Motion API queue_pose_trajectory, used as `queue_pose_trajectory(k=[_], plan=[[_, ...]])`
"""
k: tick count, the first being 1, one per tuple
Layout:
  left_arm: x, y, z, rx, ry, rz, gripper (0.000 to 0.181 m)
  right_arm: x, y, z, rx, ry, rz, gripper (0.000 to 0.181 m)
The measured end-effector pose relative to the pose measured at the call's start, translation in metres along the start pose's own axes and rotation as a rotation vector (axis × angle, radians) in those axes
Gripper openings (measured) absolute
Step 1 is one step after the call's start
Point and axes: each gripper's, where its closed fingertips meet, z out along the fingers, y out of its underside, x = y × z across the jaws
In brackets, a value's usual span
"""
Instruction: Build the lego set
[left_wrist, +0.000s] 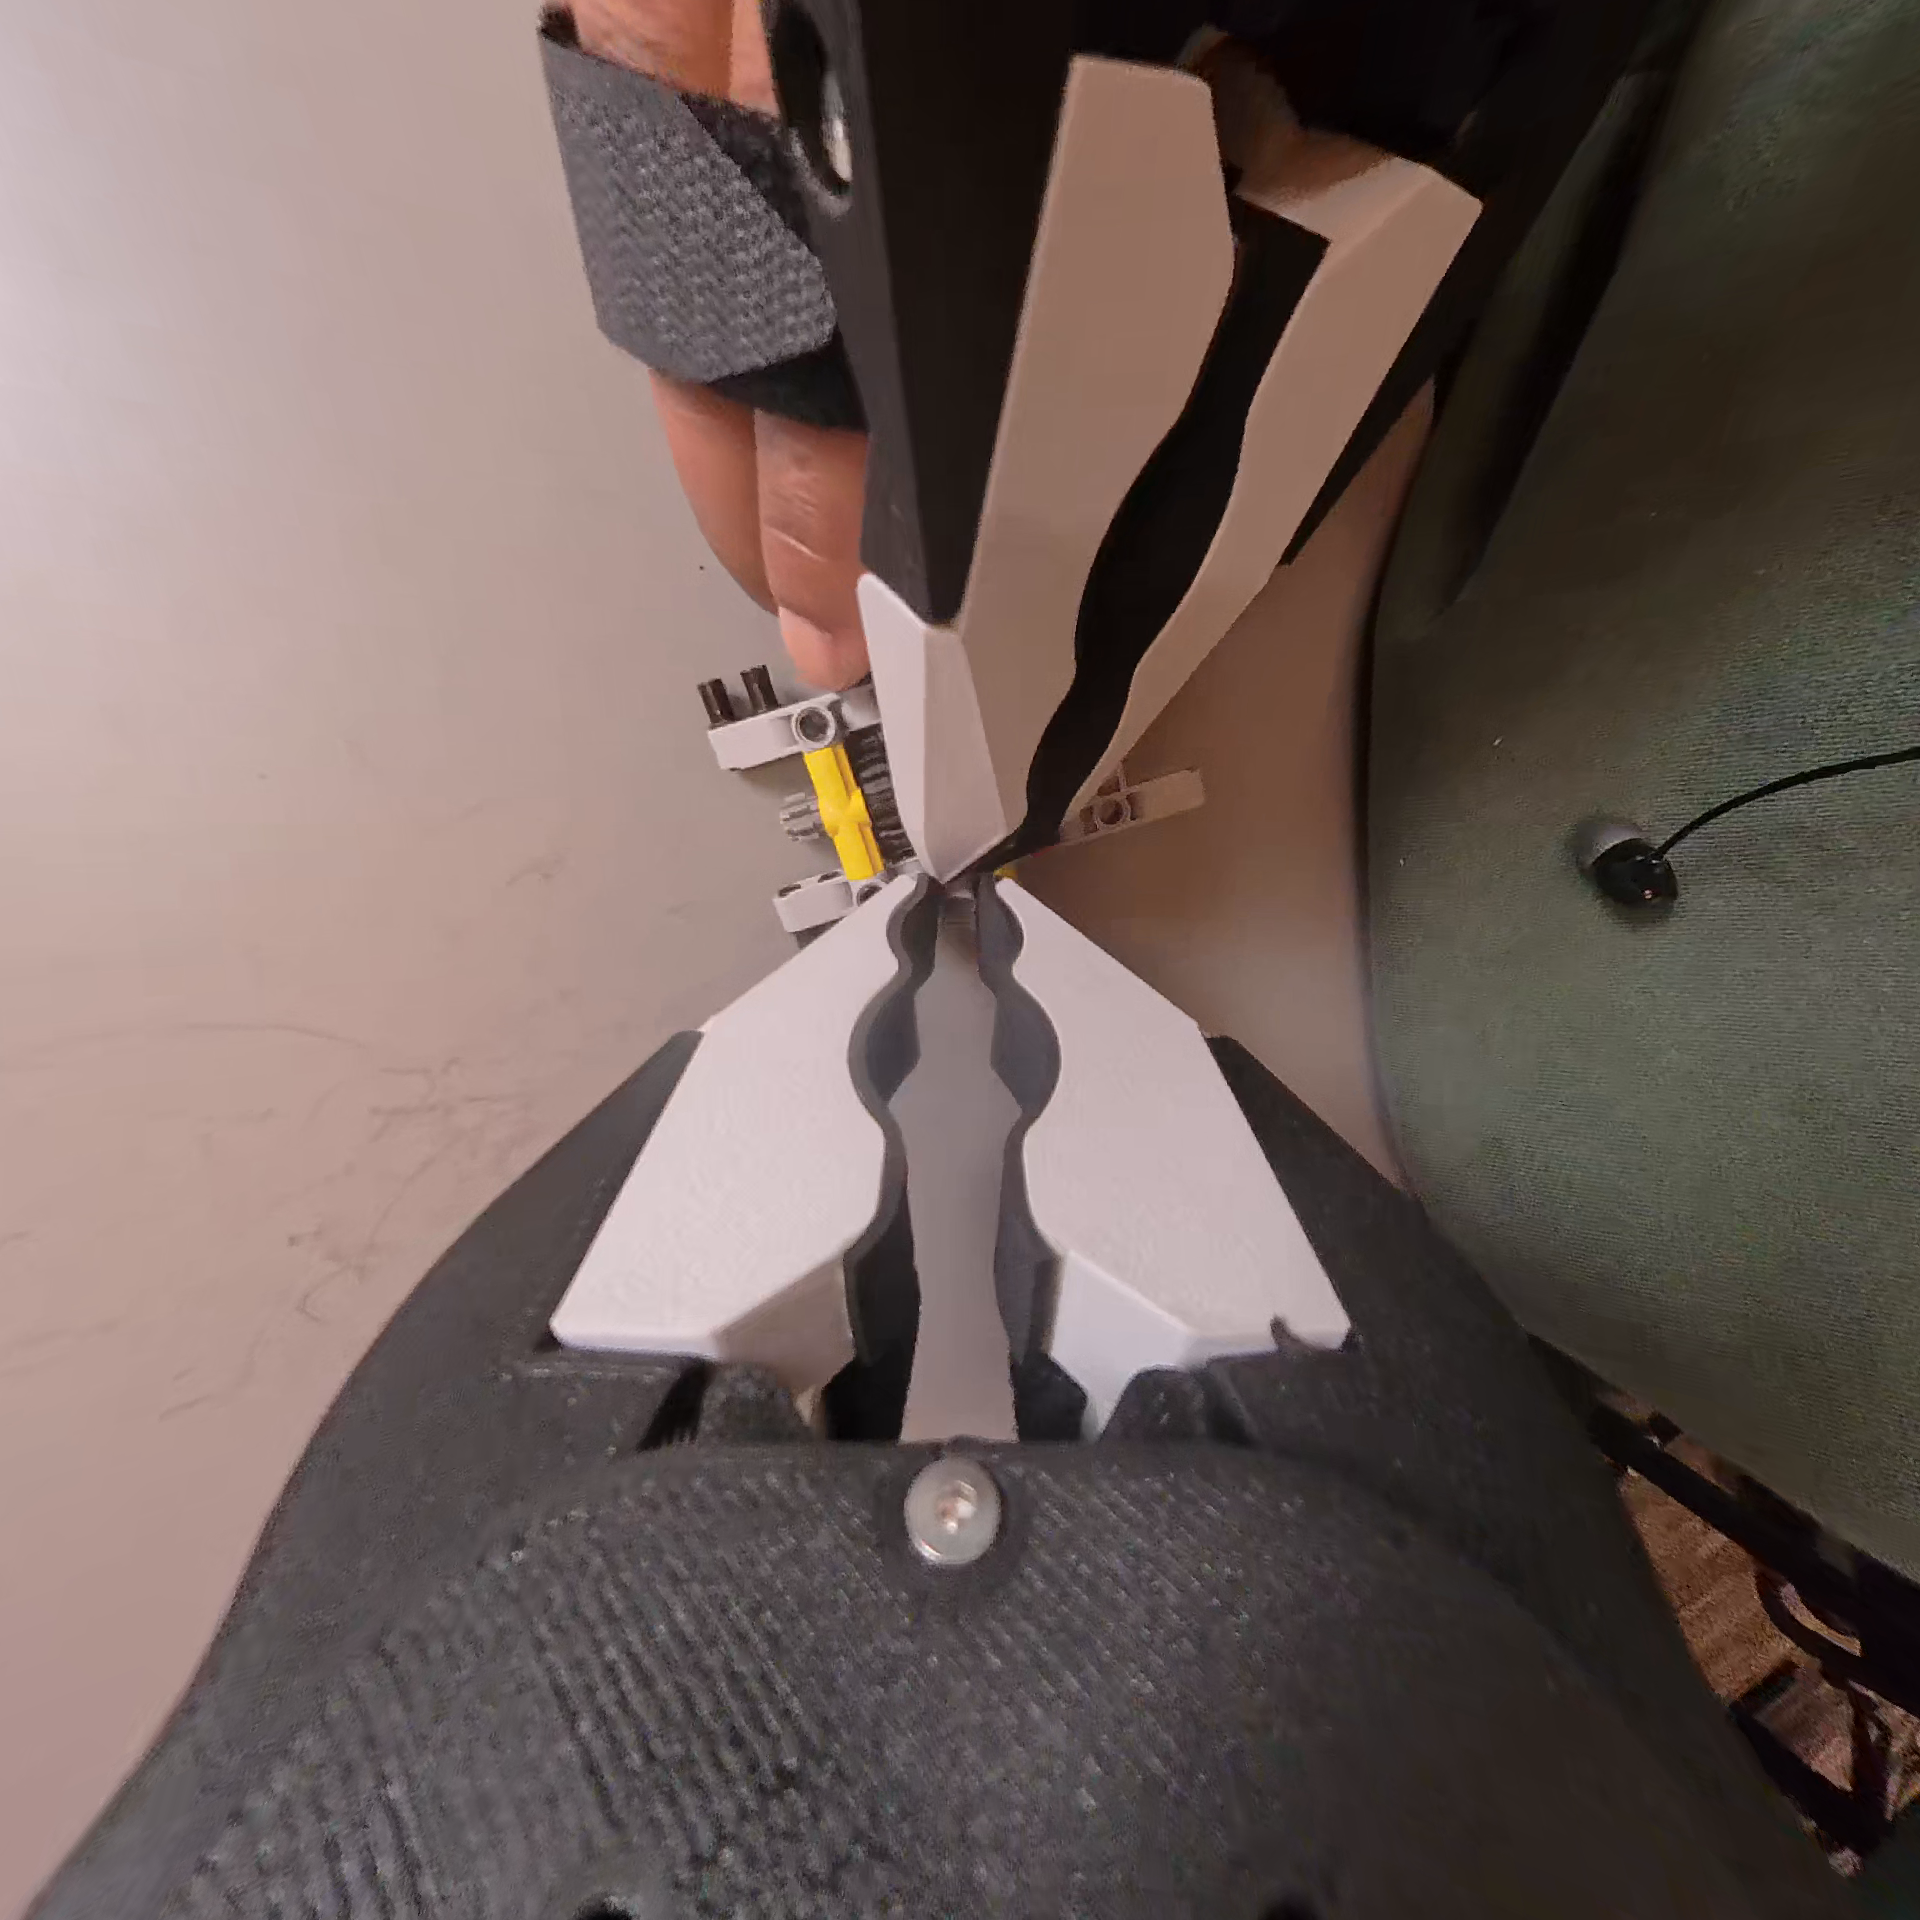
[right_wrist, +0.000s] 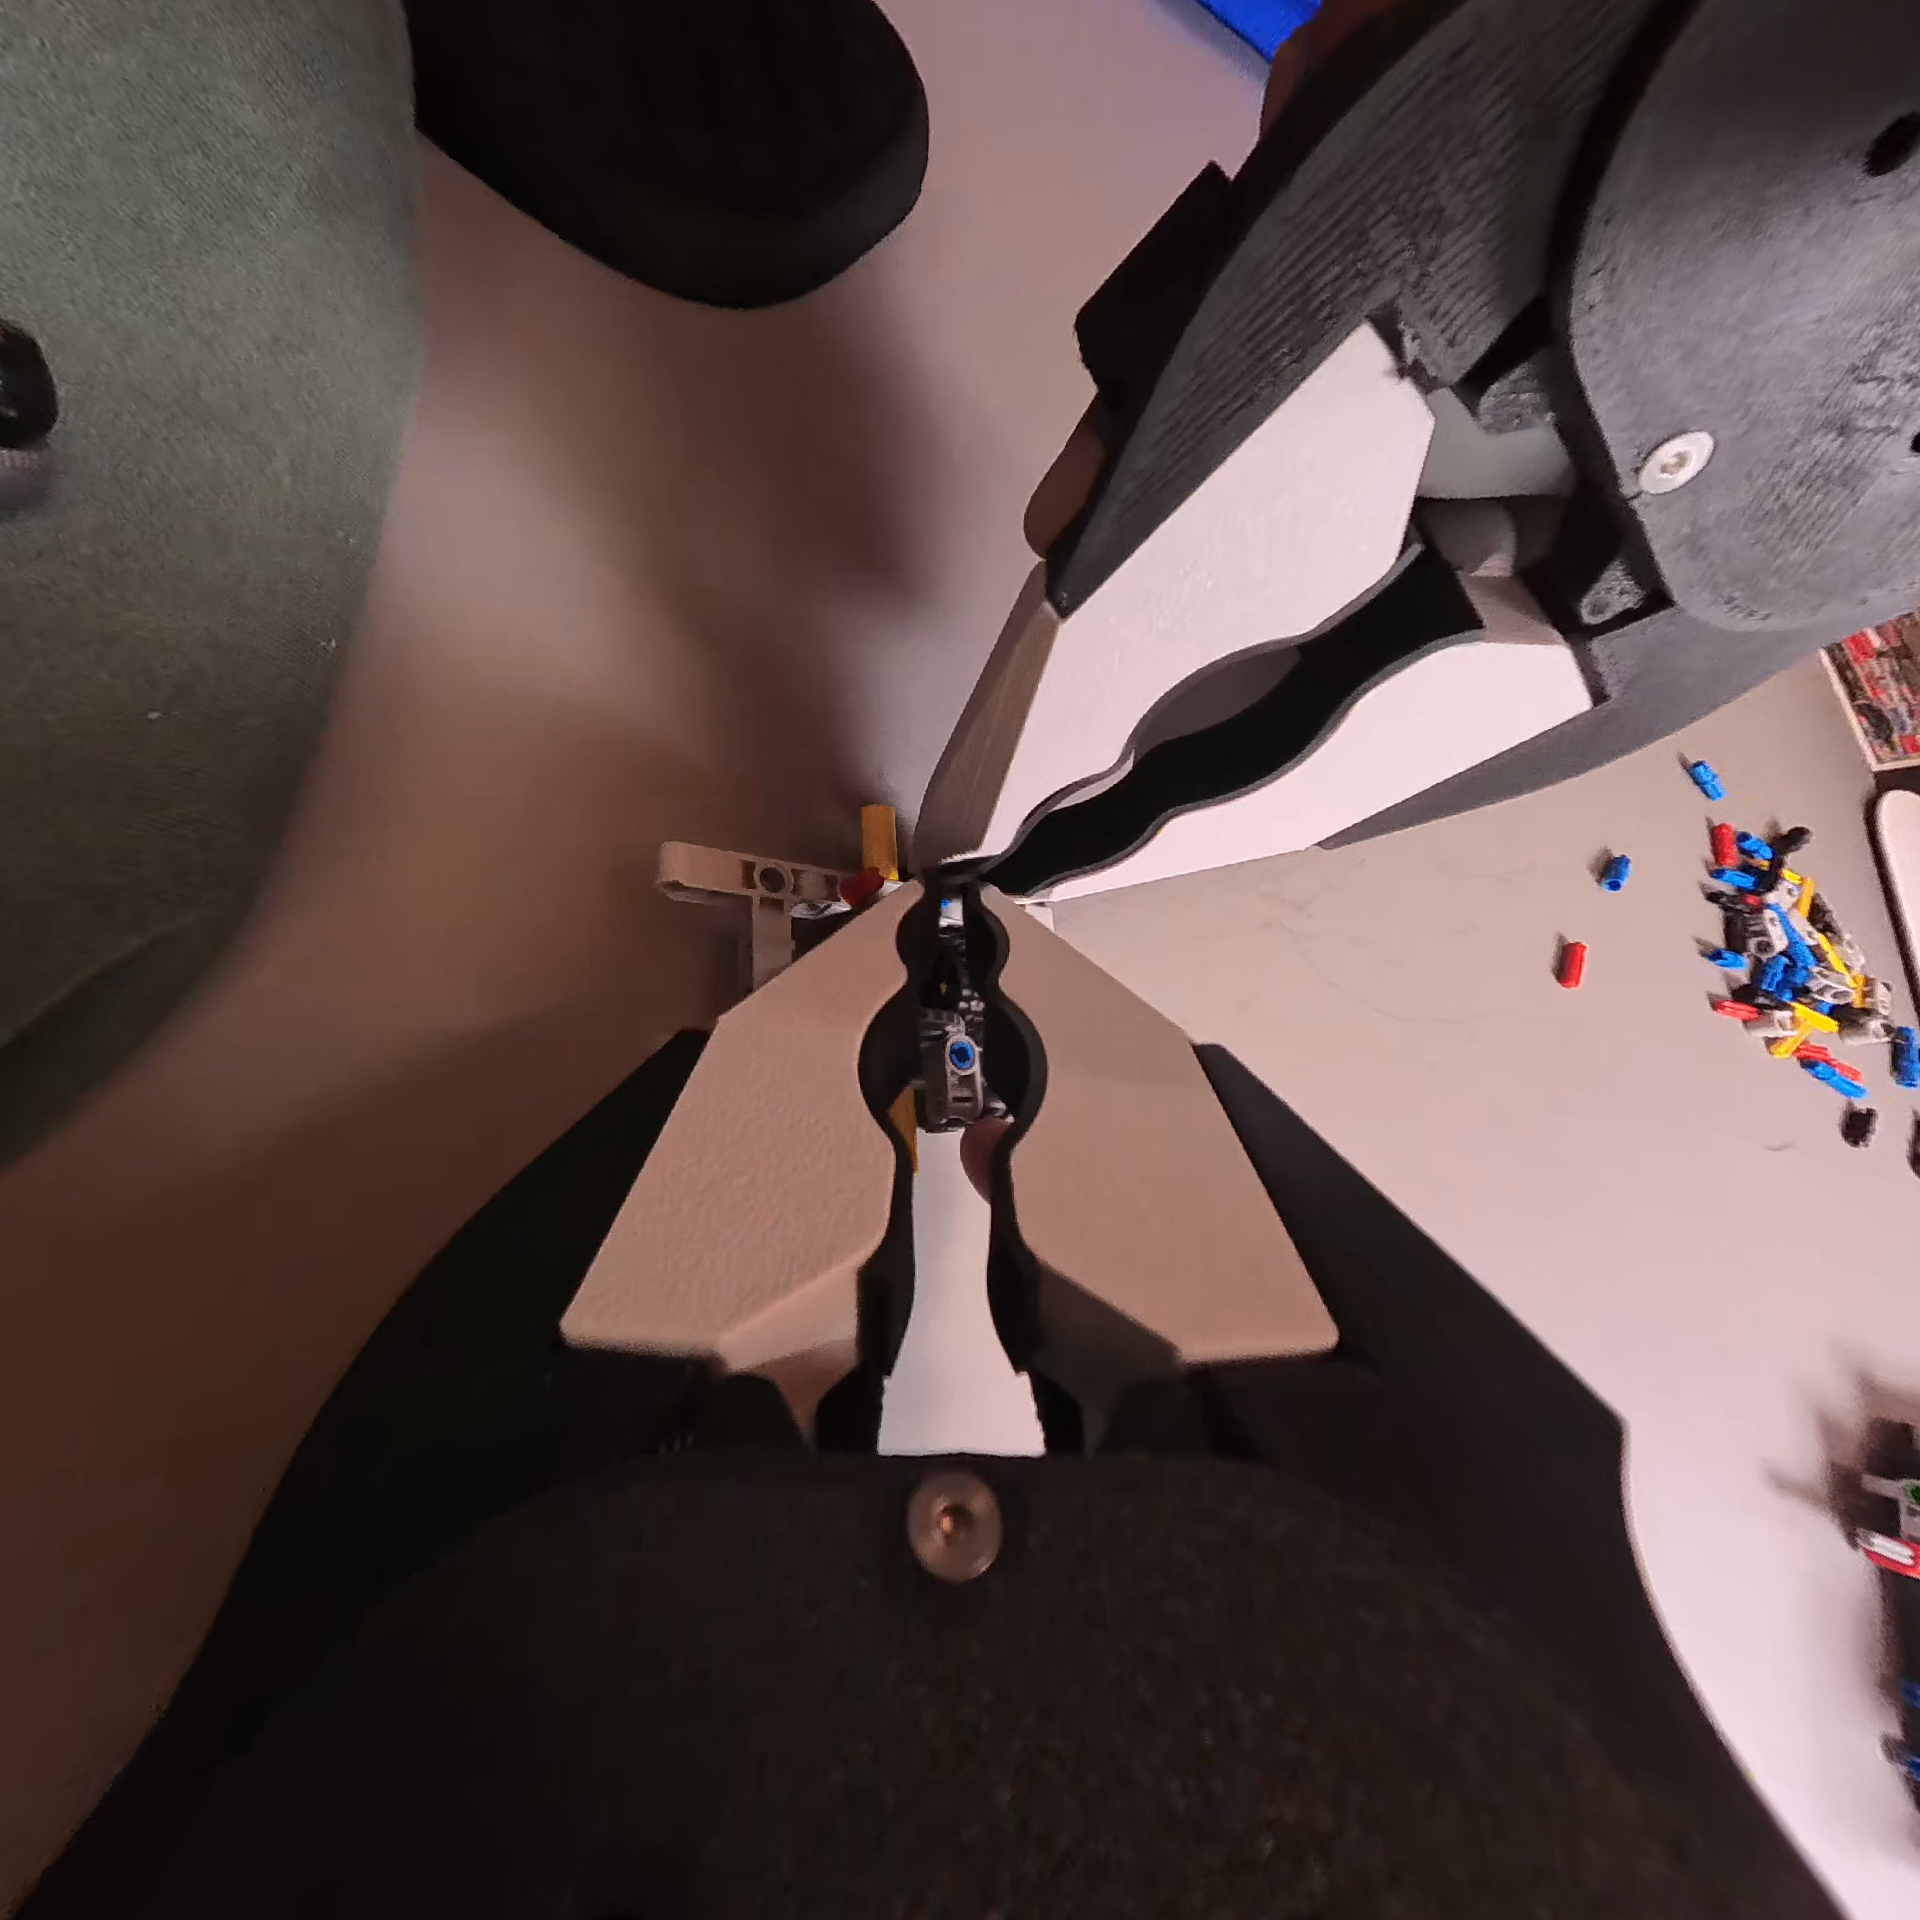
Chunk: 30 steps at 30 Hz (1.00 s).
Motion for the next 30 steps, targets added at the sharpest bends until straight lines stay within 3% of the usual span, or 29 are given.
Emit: queue_pose_trajectory(k=[1,10,25,30], plan=[[0.000,0.000,0.000,0.011,0.003,-0.006,0.006,0.000,0.000,0.000,0.001,-0.001,-0.005,0.002],[0.003,-0.003,0.001,0.105,0.070,-0.102,0.005,-0.003,0.001,-0.001,-0.038,-0.011,-0.065,0.001],[0.006,-0.003,-0.004,0.407,0.006,-0.181,0.005,0.002,0.008,-0.001,-0.017,0.011,-0.004,0.000],[0.006,-0.004,-0.017,0.517,0.043,-0.224,0.006,0.005,0.000,-0.010,0.055,-0.016,0.080,0.012]])
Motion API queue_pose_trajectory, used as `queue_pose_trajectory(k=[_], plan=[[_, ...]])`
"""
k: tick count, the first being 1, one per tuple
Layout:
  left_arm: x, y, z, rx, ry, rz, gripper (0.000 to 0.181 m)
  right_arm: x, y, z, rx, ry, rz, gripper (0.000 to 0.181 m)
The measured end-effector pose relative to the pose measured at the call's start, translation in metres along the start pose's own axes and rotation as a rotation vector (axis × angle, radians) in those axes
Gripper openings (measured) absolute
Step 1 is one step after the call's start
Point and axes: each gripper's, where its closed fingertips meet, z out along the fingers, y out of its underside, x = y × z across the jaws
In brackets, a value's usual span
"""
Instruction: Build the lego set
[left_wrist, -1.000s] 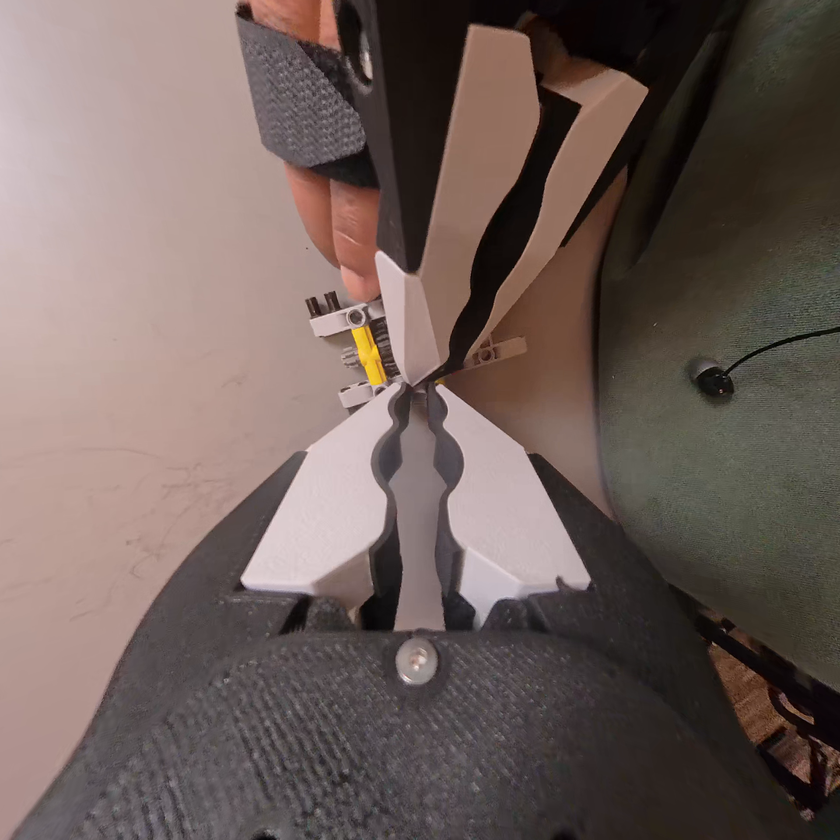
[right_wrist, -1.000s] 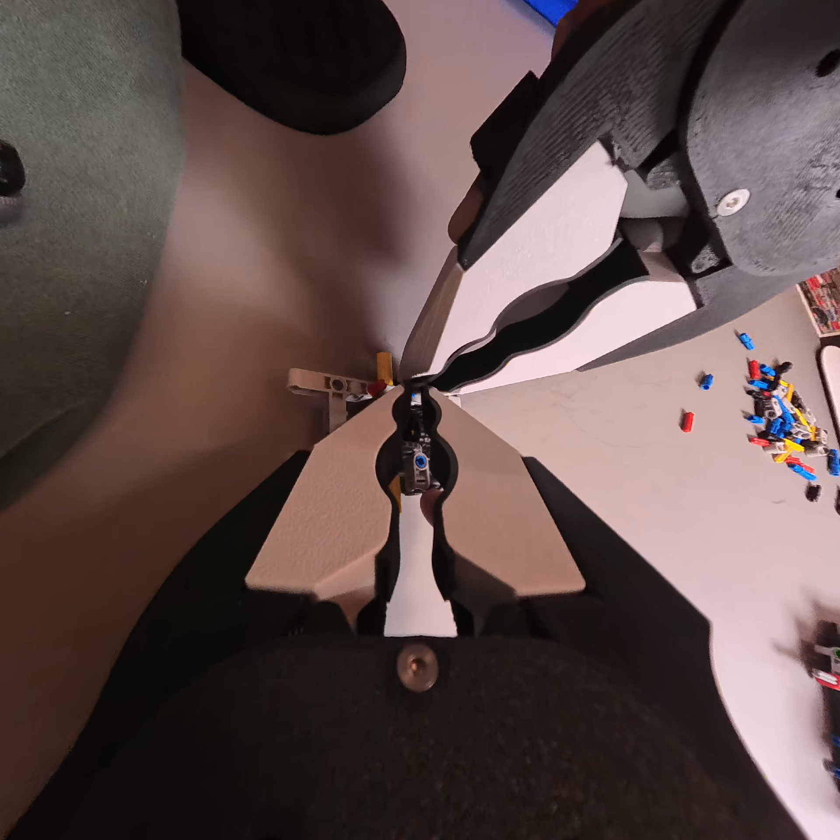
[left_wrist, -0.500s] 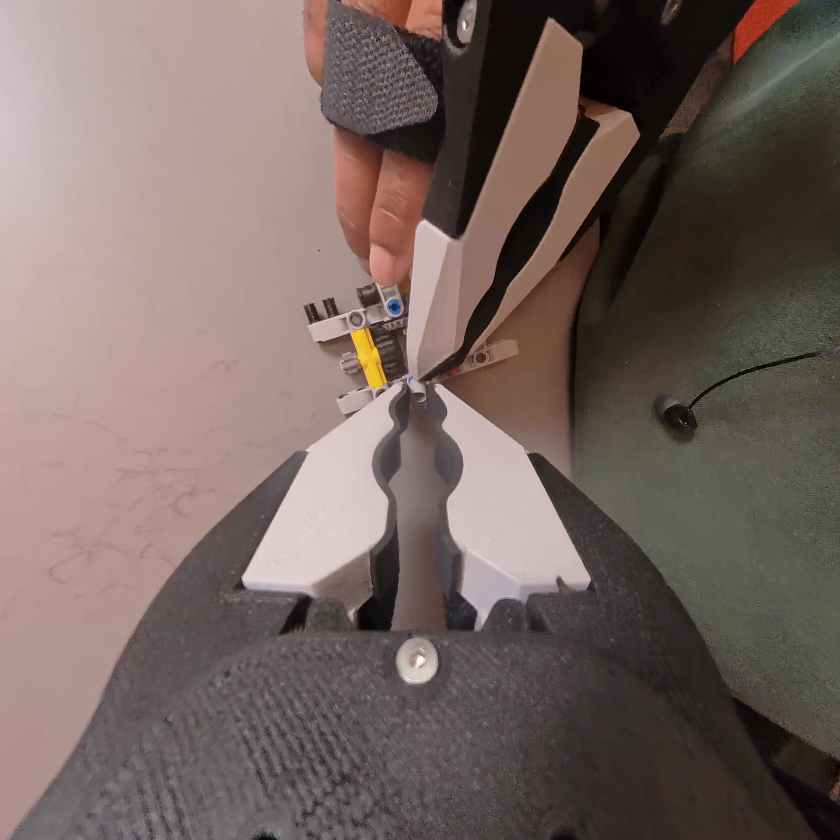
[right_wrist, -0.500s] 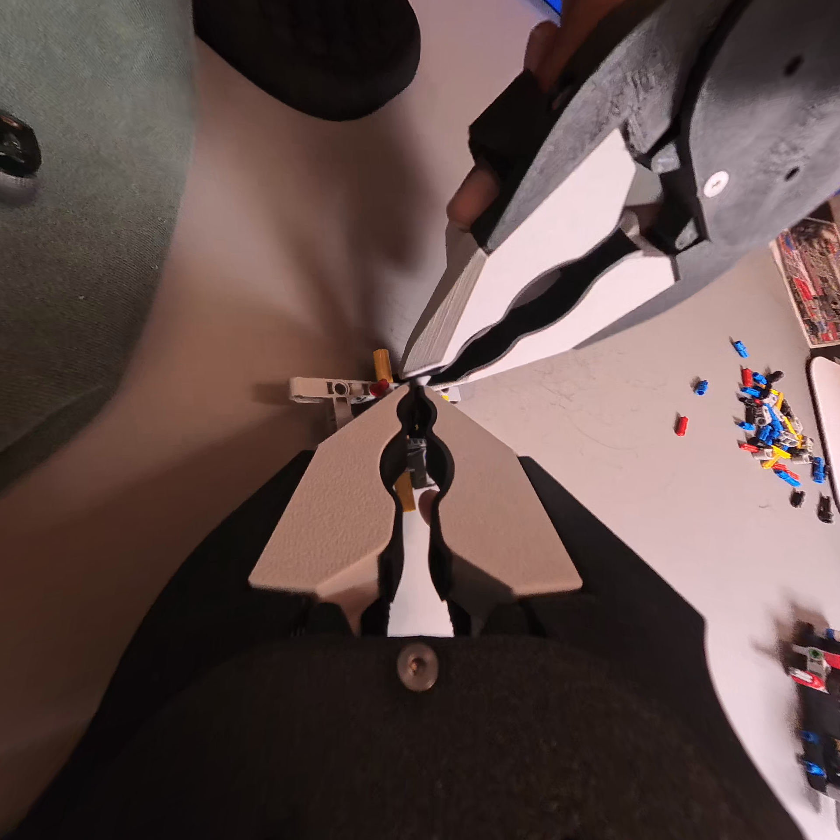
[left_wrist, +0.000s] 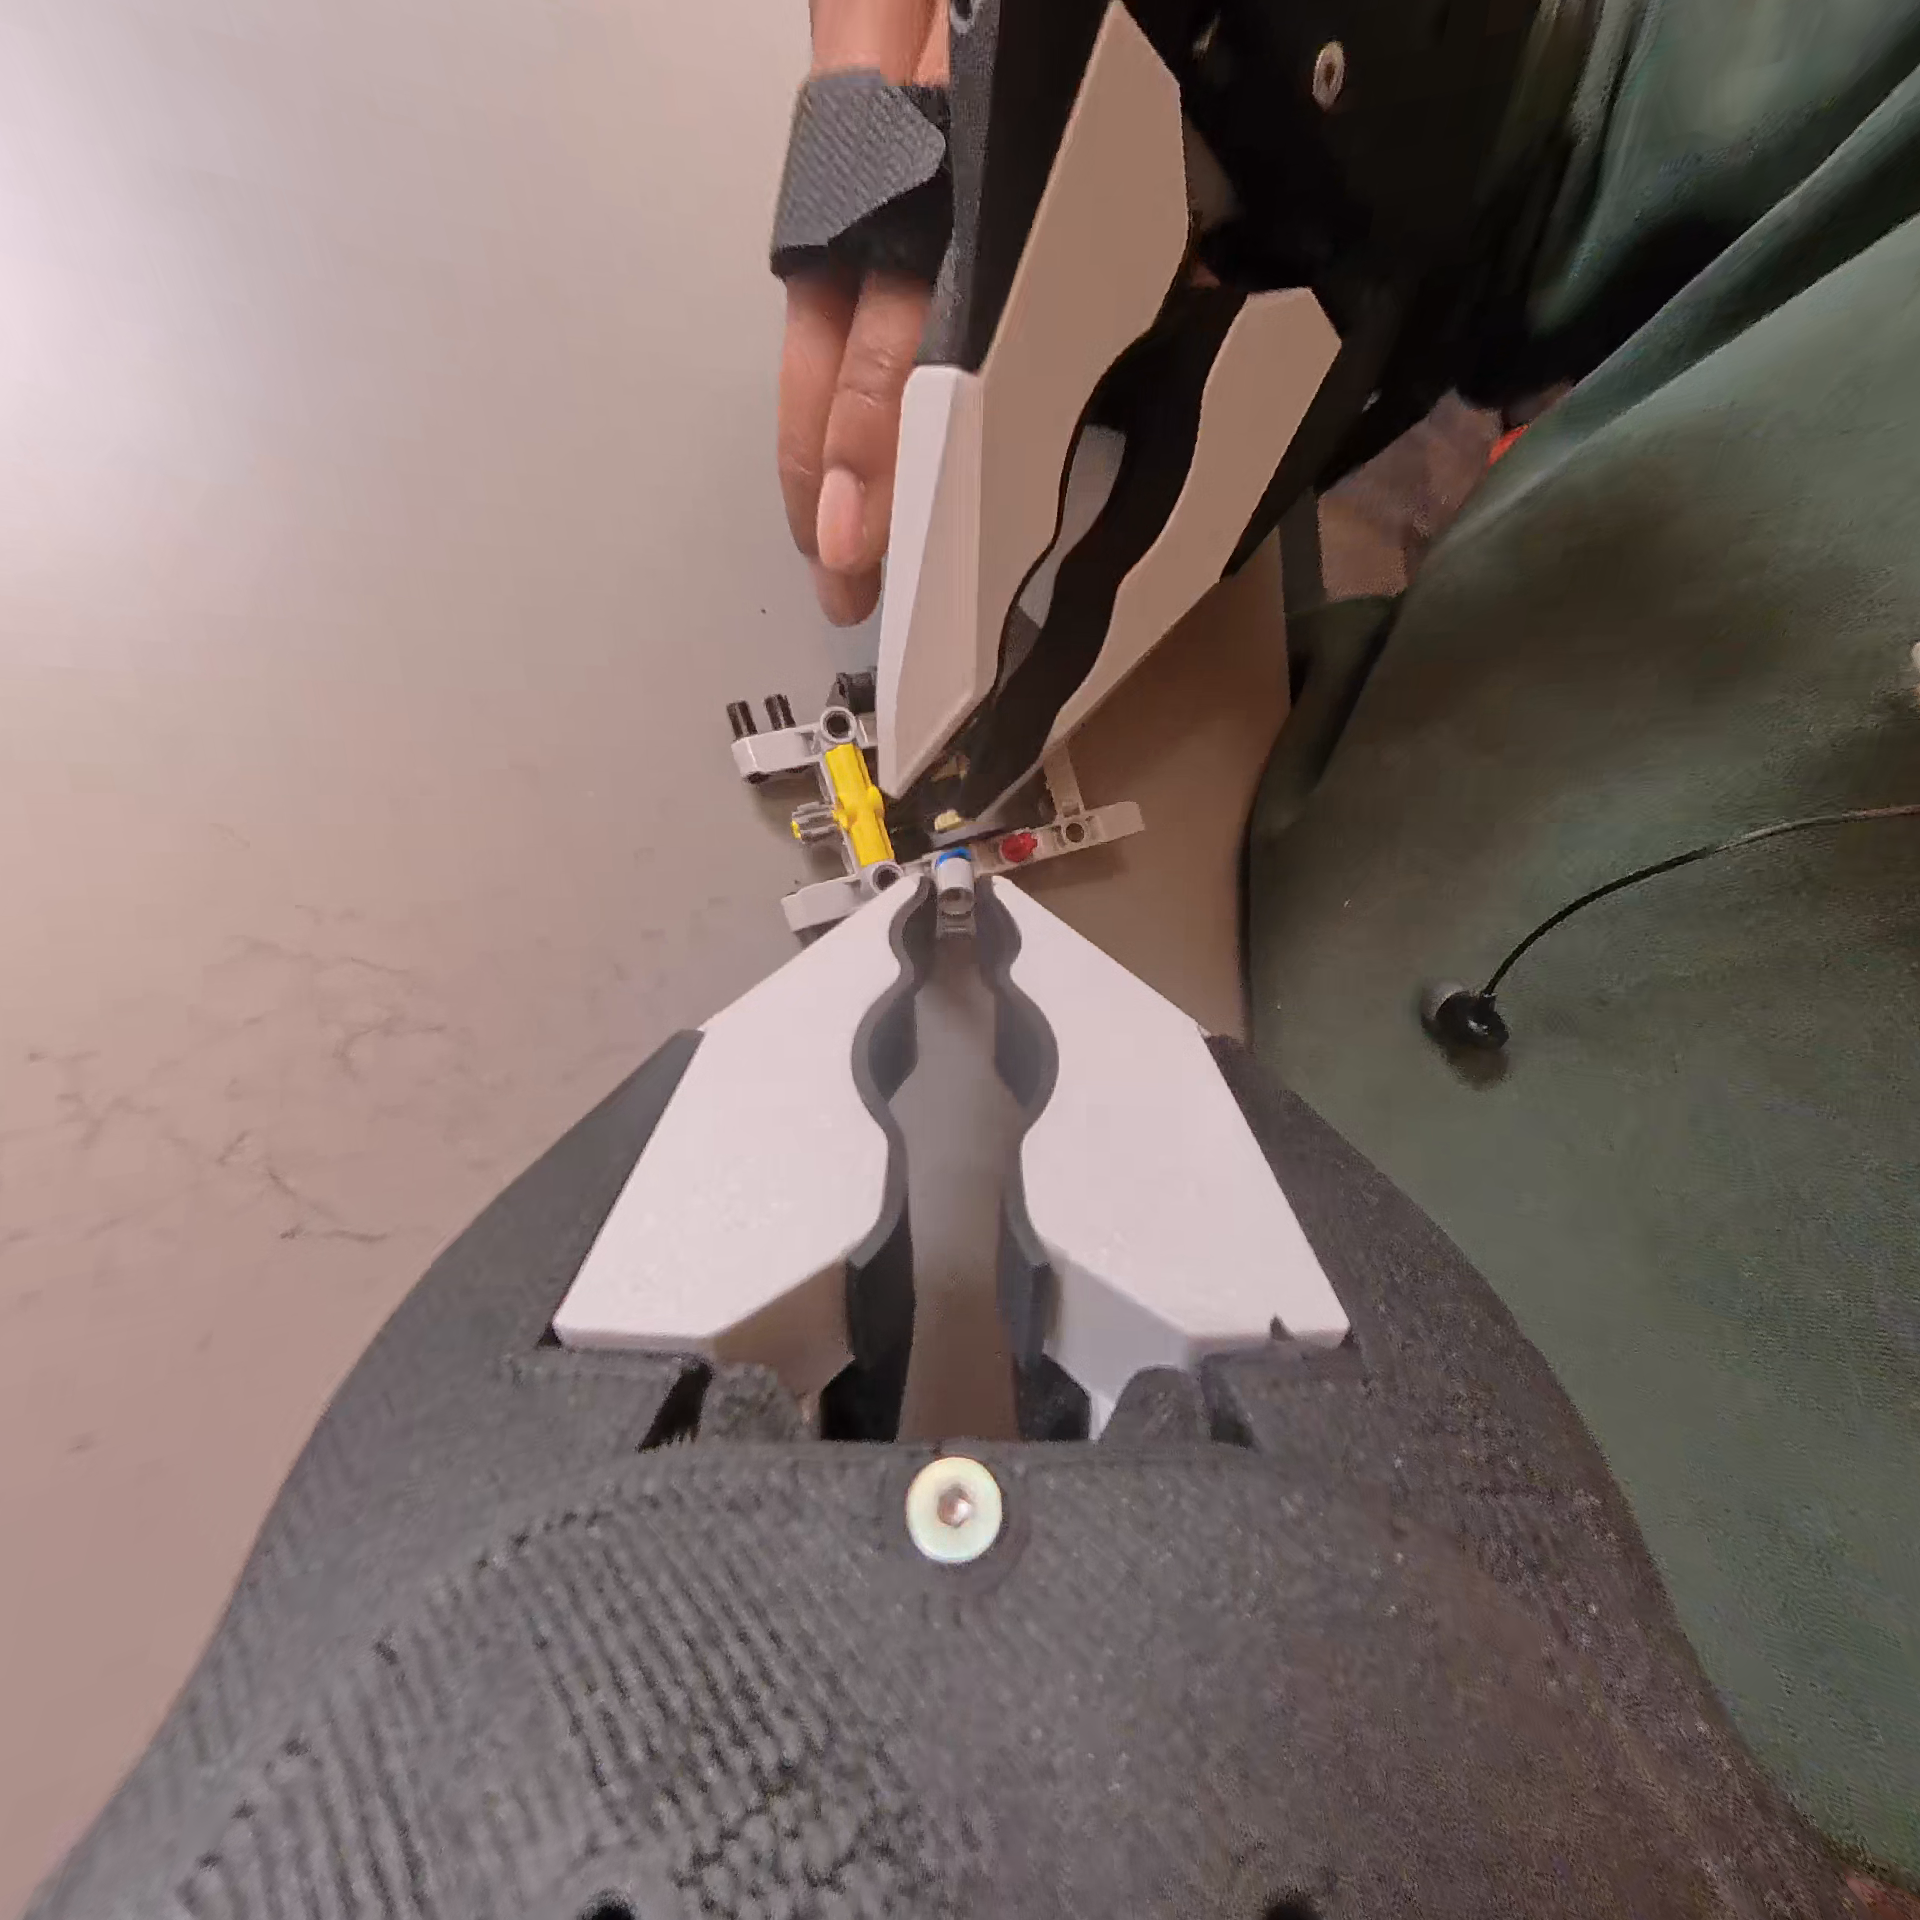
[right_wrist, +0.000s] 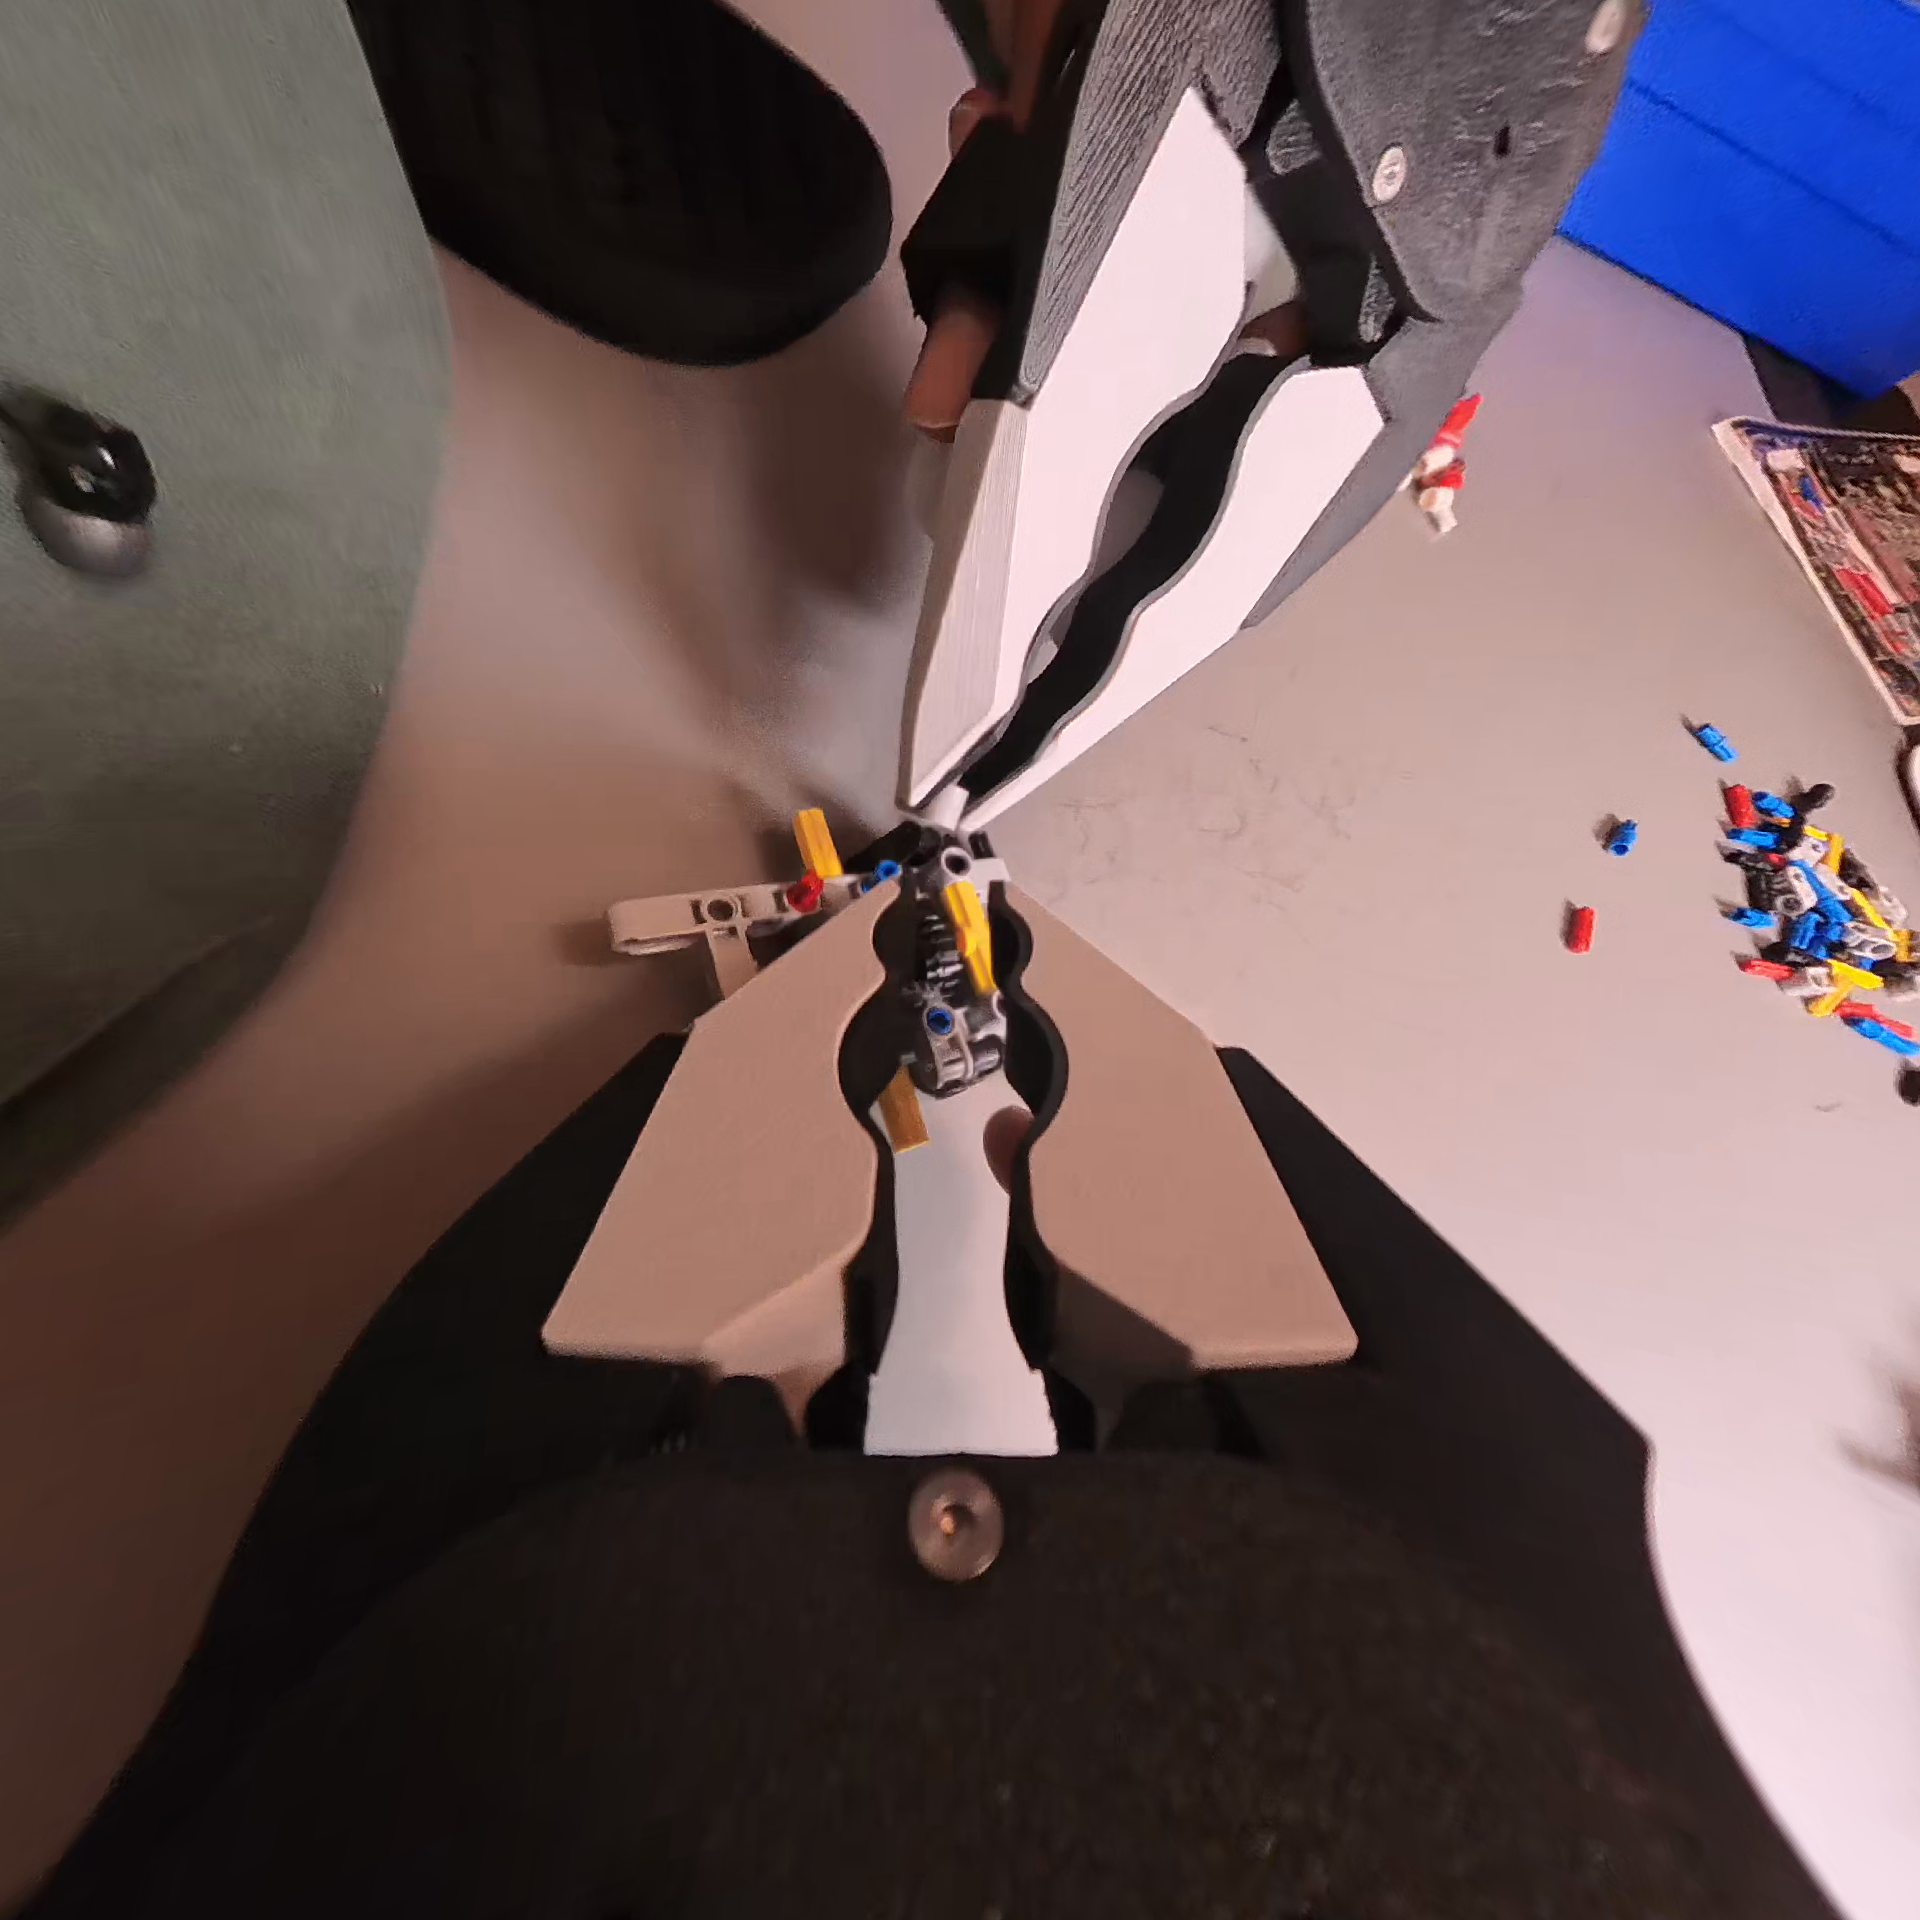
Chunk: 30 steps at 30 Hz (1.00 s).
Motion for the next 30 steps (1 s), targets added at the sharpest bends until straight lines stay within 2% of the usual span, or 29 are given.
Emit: queue_pose_trajectory(k=[4,8,11,17,30], plan=[[0.008,-0.023,-0.017,0.197,0.132,-0.104,0.005,0.012,-0.013,-0.006,0.095,0.055,0.041,0.015],[0.011,-0.035,-0.028,0.331,0.272,-0.228,0.005,0.021,-0.035,-0.016,0.206,0.165,-0.069,0.018],[0.013,-0.040,-0.032,0.397,0.342,-0.281,0.005,0.022,-0.043,-0.019,0.227,0.213,-0.136,0.015],[0.013,-0.045,-0.034,0.461,0.390,-0.325,0.005,0.025,-0.048,-0.020,0.247,0.260,-0.152,0.013],[0.008,-0.051,-0.042,0.540,0.372,-0.353,0.006,0.037,-0.048,-0.027,0.261,0.323,-0.144,0.008]])
